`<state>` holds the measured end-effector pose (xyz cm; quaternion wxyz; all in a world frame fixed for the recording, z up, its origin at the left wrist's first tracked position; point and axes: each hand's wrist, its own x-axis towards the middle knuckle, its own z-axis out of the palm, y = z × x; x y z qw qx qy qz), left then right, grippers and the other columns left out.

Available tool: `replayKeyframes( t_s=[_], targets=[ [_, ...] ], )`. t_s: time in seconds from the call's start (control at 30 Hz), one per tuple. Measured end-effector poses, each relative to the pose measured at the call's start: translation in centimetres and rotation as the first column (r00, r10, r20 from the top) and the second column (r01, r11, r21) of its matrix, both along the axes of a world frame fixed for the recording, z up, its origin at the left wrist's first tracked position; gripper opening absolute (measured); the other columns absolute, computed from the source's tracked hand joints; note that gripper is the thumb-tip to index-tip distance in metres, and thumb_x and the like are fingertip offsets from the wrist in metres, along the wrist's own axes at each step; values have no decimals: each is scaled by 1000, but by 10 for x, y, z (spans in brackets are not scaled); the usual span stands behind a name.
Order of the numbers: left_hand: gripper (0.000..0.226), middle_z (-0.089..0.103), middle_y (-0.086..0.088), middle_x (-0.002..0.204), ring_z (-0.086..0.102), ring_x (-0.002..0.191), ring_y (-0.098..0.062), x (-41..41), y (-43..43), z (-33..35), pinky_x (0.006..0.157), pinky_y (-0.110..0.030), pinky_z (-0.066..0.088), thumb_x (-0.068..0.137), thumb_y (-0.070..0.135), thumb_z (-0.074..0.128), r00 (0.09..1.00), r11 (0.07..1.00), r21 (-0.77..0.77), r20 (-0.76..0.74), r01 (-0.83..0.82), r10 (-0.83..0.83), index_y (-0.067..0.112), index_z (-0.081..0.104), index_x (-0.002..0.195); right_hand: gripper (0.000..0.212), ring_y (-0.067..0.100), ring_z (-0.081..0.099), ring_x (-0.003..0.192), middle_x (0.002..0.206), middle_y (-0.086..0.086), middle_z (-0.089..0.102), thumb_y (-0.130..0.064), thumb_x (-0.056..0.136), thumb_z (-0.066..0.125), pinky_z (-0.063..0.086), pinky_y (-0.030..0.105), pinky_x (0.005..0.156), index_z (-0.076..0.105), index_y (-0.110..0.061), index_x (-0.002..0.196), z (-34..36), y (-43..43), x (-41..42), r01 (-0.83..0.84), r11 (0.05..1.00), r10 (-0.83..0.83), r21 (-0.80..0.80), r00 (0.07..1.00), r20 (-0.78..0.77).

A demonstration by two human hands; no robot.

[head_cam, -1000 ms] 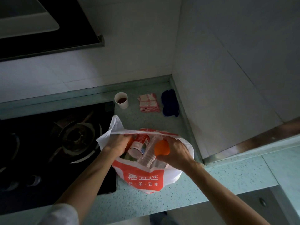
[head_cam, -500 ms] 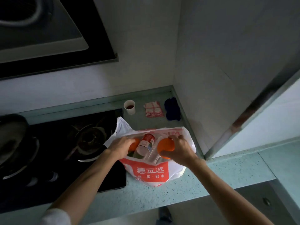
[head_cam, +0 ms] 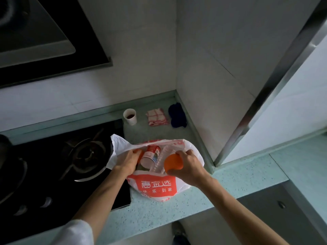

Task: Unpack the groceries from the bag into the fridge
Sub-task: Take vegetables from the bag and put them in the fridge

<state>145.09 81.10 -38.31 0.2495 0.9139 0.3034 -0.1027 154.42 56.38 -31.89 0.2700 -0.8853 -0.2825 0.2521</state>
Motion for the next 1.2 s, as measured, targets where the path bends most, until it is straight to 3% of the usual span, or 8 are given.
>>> replayKeyframes(
  t_s=[0.13,0.27,0.47,0.6,0.7,0.83,1.0,1.2],
  targets=[
    [59,69,-2,90,65,82,-21,11,-5,9,78,-36,52,79,85,38,998,988,146,-36,-48,54,34,64,94,77,18,50,117,135,-1,46,-48,74,76,54,31,85,38,-32,139,-5,4,9,-10,1000,9,-1,1000,-9],
    [32,65,-6,115,62,99,-27,11,-18,21,84,-36,50,99,42,45,998,914,403,-62,47,-23,21,58,120,75,17,50,120,137,-5,46,-46,73,78,54,31,89,39,-35,137,0,6,14,0,998,1,67,1000,-10],
    [66,61,-7,130,50,122,-30,-10,-23,47,100,-39,44,89,11,56,976,804,554,-149,214,-157,31,33,147,79,19,47,123,138,-4,42,-41,72,80,51,32,93,36,-33,137,28,-13,8,-44,991,42,126,999,18],
    [69,57,-8,120,62,107,-29,-38,-38,69,80,-43,55,86,5,62,986,924,379,123,54,-108,36,35,142,78,22,52,115,132,0,44,-44,73,78,54,32,88,38,-28,138,53,-30,-12,-5,997,7,80,1000,-20],
    [53,60,-11,117,63,102,-27,-67,-64,94,88,-41,53,93,14,64,899,989,-104,417,-102,136,34,45,138,74,19,59,108,124,-6,55,-48,69,80,60,33,81,41,-32,130,66,-49,-36,50,981,-31,186,995,-100],
    [36,59,-21,122,71,94,-28,-125,-117,135,78,-40,61,99,10,54,733,608,-794,411,-5,543,33,51,126,73,16,56,99,115,-7,50,-37,72,83,55,21,67,36,-24,127,87,-85,-79,181,936,-122,300,971,-207],
    [34,64,-27,116,70,91,-37,-199,-167,177,81,-47,60,99,9,45,693,58,-978,184,201,697,10,51,133,76,20,57,103,124,-3,45,-31,77,80,58,35,83,32,-28,136,113,-114,-145,224,872,-98,434,951,-294],
    [53,62,-27,119,62,102,-39,-271,-210,207,80,-48,58,87,36,54,699,-16,-974,150,225,699,9,52,132,45,15,60,96,110,-8,56,-36,69,76,56,27,71,50,-46,104,152,-143,-221,87,804,41,588,979,-202]
  ],
)
